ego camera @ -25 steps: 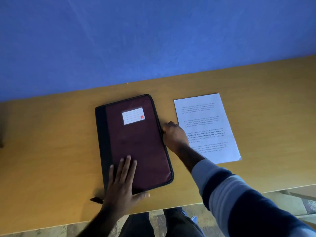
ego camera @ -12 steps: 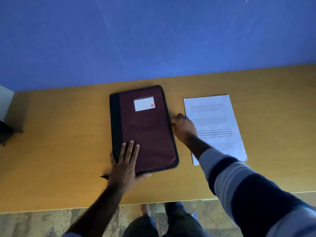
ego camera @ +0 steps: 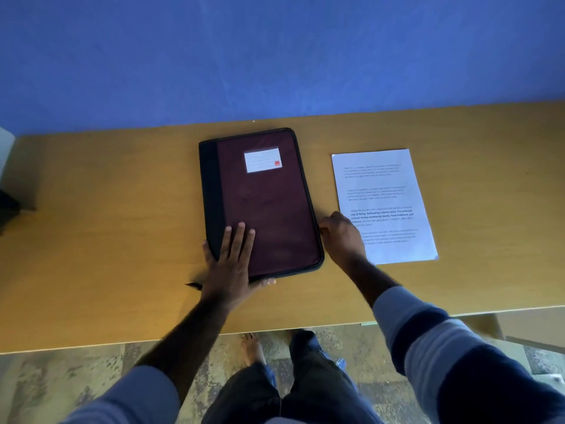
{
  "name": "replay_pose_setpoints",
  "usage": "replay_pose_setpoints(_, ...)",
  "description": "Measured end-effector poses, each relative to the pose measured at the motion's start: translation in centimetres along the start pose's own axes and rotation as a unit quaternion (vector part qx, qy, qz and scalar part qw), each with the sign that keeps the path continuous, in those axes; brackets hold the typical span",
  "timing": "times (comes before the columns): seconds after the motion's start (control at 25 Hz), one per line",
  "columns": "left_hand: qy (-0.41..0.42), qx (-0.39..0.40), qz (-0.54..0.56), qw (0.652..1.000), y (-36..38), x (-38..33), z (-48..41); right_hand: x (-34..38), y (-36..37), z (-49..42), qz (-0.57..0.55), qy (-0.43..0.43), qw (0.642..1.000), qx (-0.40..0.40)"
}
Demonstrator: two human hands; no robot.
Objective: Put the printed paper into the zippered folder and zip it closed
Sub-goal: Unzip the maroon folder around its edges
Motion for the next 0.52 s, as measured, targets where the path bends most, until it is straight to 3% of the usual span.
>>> replay_pose_setpoints(0.52, 0.009, -0.024, 0.011, 1.0, 0.4, 0.5, 0.0, 0.1, 3.4, 10.1, -0.071, 0.14, 0.986, -0.063)
Point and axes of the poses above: each hand's wrist, its own z-axis away from the middle knuckle, its own y-axis out of the palm, x = y × z, the point moved 7 cm from there along -z, towards the middle knuckle, and after that the axes turned 5 degrees about z, right-handed, at the moved point
